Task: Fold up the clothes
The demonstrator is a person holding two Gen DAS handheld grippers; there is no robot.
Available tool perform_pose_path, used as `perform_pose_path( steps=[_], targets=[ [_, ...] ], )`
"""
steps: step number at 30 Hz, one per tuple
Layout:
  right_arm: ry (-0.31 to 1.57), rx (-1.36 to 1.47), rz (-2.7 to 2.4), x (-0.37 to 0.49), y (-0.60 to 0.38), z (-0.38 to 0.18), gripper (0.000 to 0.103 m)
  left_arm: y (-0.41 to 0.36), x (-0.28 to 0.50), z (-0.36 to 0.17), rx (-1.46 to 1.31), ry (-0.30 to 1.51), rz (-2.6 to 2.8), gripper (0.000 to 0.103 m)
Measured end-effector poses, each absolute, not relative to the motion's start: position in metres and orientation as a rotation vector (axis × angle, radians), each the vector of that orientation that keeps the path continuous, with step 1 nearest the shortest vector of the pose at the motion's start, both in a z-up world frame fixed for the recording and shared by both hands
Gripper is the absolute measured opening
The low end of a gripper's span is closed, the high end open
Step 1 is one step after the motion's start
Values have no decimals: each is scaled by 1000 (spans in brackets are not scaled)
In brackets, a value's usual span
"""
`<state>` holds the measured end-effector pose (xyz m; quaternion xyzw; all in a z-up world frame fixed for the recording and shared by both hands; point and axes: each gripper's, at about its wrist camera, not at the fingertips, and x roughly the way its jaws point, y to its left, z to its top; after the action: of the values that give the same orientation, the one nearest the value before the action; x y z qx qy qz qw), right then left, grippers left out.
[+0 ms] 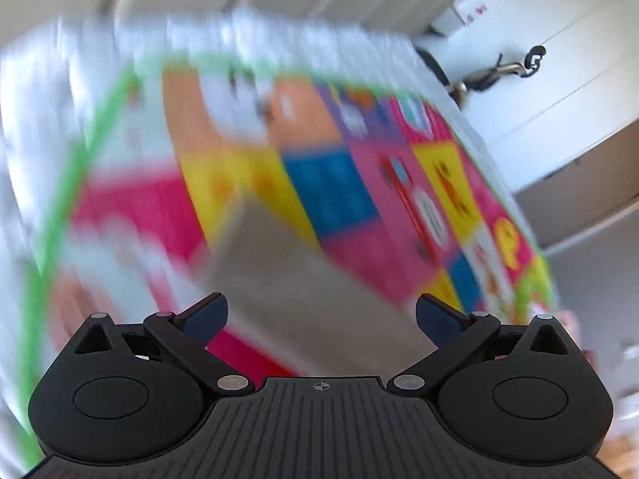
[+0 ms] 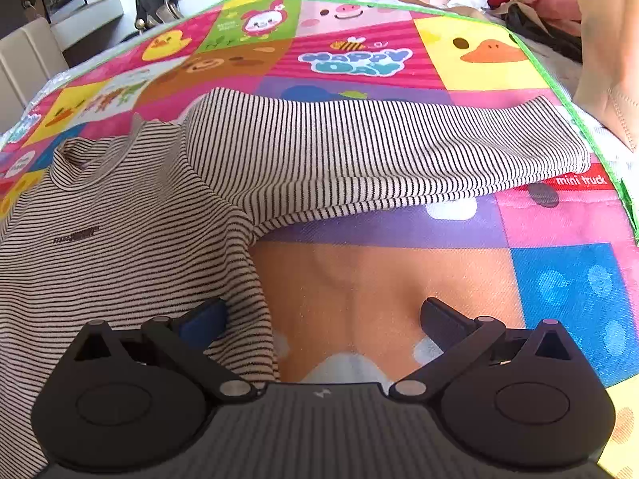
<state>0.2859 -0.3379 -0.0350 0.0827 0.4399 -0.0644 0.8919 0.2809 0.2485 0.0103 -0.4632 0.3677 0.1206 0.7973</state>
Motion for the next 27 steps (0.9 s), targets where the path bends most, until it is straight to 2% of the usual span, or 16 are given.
perform_pose_path(
  steps=[1, 2, 7, 9, 10, 11, 12, 13, 15, 18, 23, 27],
  targets=[
    [898, 167, -131, 284, -338, -36, 103, 238, 279, 1, -1049, 803, 237, 86],
    [882, 160, -129, 283, -337, -36, 103, 233, 278, -9, -1089, 807, 250, 80],
    [810, 128, -142, 273, -333, -39, 103, 228, 283, -37, -1250, 708, 421, 83],
    [781, 116, -148, 269, -331, -40, 103, 224, 294, -30, -1165, 689, 453, 80],
    [776, 118, -146, 269, -332, -40, 103, 222, 300, -26, -1120, 681, 468, 67],
    [776, 124, -142, 269, -333, -40, 103, 218, 308, -21, -1015, 691, 485, 46],
    [777, 131, -138, 269, -334, -41, 103, 213, 317, -15, -903, 702, 501, 35],
    [778, 139, -132, 269, -336, -41, 103, 208, 326, -10, -790, 711, 515, 19],
    [787, 146, -116, 271, -339, -41, 103, 195, 331, 7, -573, 686, 523, 17],
    [807, 143, -89, 273, -342, -41, 103, 176, 338, 39, -439, 619, 459, 14],
    [777, 138, -77, 268, -341, -43, 103, 128, 334, 105, -384, 494, 292, 12],
    [765, 146, -72, 266, -343, -43, 103, 69, 332, 130, -346, 464, 100, 11]
  ],
)
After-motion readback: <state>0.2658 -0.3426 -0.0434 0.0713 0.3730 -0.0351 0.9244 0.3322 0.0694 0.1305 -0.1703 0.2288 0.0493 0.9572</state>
